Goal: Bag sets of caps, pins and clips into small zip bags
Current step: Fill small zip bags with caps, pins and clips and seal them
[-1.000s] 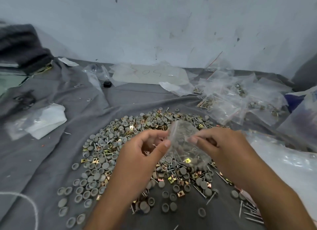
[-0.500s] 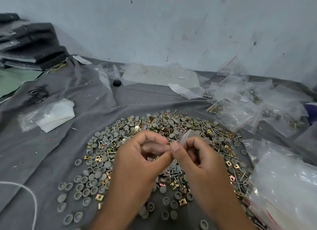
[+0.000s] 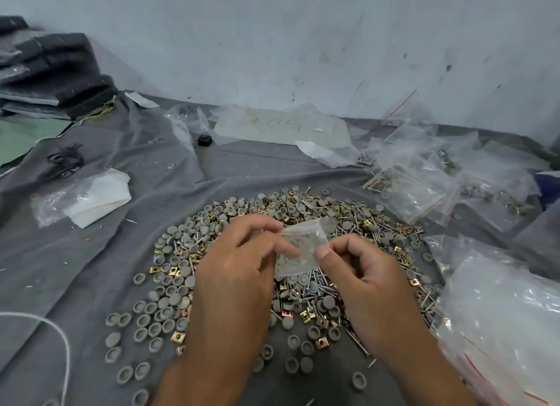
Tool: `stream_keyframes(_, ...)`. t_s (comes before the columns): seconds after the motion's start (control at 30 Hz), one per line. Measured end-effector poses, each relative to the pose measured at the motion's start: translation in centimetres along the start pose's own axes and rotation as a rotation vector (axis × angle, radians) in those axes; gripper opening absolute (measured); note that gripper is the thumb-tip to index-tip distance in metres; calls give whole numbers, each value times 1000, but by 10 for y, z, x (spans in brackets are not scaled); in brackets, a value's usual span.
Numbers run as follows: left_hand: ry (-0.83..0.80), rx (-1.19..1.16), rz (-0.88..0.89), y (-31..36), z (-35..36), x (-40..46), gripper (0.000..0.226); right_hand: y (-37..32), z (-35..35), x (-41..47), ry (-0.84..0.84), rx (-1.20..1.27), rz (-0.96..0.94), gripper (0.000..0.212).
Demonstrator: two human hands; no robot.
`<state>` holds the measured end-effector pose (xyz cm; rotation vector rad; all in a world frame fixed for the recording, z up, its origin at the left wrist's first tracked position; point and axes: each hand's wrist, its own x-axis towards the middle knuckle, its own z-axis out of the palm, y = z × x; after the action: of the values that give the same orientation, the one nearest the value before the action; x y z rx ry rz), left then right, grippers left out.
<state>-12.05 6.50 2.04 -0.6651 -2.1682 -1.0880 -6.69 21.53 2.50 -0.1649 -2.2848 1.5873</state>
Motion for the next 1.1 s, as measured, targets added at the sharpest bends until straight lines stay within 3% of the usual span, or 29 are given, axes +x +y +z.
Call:
stream_keyframes(0.13, -111, 1, 8, -4, -1, 0, 21, 4, 1, 3, -32, 27, 10, 22)
stream_keyframes(0.33, -120, -229, -212, -8, -5, 3, 26, 6, 4, 6, -164, 99, -30, 14)
stream_keyframes(0.43, -141, -361, -324, -9, -8, 3, 27, 9, 0, 6, -228, 119, 41, 16)
stream_keyframes(0.5, -131, -461, -433, -9, -11, 6, 23, 14, -4, 5, -360, -70, 111, 19)
stream_keyframes(0.57, -124, -525, -514, -10, -15, 9, 28, 20, -5, 0, -575, -412, 168, 11)
stream_keyframes(0.63, -141, -537, -543, -12, -18, 9, 33, 25, -1, -9, -775, -649, 236, 25)
stream_keyframes(0.7, -154, -507, -535, -12, -18, 8, 36, 30, 6, -15, -848, -732, 265, 41)
stream_keyframes(0.77, -137, -441, -509, -10, -17, 5, 37, 32, 10, -18, -834, -781, 220, 44)
stream_keyframes(1.0, -50, -2, -128, -7, -12, 5, 43, 46, 15, -18, -745, -781, 61, 21)
stream_keyframes(1.1, -69, 93, -54, -10, -8, 3, 42, 51, 17, -19, -712, -785, 36, 15)
